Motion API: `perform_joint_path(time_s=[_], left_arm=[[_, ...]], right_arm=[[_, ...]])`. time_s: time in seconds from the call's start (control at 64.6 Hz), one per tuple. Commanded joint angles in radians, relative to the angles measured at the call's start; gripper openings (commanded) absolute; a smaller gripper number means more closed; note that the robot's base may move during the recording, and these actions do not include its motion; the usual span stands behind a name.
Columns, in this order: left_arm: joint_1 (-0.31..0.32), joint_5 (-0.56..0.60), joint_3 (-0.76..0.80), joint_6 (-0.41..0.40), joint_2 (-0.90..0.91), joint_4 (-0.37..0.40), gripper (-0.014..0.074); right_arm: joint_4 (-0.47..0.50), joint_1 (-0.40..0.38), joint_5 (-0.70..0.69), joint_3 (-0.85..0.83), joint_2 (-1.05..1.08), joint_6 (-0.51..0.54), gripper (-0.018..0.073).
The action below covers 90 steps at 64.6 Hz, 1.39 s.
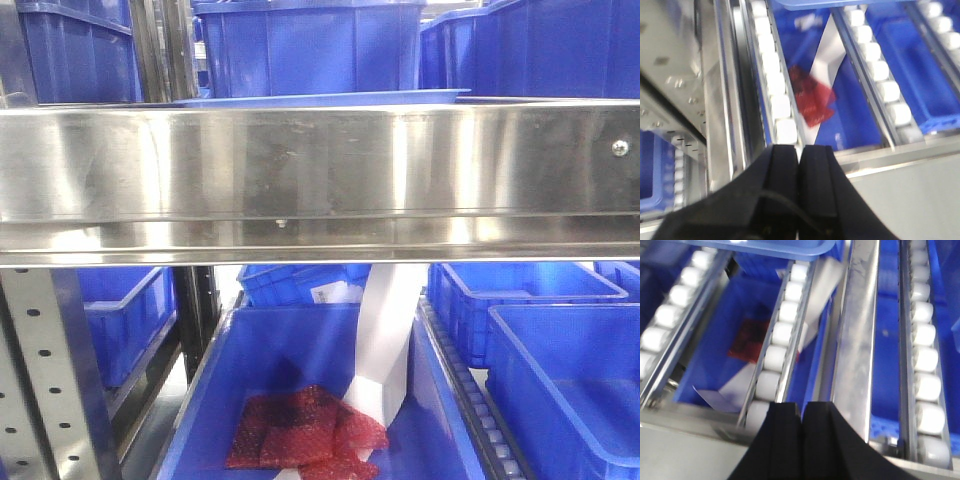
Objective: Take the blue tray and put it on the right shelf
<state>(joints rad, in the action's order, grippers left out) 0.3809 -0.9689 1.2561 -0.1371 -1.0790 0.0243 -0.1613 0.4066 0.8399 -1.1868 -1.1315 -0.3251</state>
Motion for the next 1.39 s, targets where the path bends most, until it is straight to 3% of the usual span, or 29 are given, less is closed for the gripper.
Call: perform_joint_path(time_s=[0.0,0.248,0.449,0.665,1.145,1.238,1.377], left_arm=[[0.008,0.167,-0.108,0.001,0.133,0.012,-0.0048],[0.008,0.447,-0.535,0.001,0.51,0.012,-0.0048],[0.008,0.57,-0.728,0.019,0.769,0.012,-0.0048],[0.008,0.613,-0.767,0.019,0.897,0.012,-0.0048],[0.008,0.609,-0.772,0.019,0.9,0.014,-0.0048],[-0.032,0.594,-0.774,0.019,0.902,0.014,-0.0048],[-0.185,0.609,-0.828,0.019,0.938,0.014,-0.0048]], right_arm=[[-0.02,-0.001,-0.174,0.106,0.14,0.021,0.0058],[-0.028,-0.001,-0.46,0.485,0.466,0.128,0.0058],[-0.05,-0.001,-0.569,0.681,0.712,0.163,0.0058],[-0.055,-0.001,-0.589,0.737,0.8,0.163,0.0058],[-0.055,-0.001,-0.589,0.737,0.8,0.163,0.0058],[-0.055,-0.001,-0.589,0.737,0.8,0.163,0.0058],[-0.055,-0.001,-0.589,0.737,0.8,0.163,0.0058]])
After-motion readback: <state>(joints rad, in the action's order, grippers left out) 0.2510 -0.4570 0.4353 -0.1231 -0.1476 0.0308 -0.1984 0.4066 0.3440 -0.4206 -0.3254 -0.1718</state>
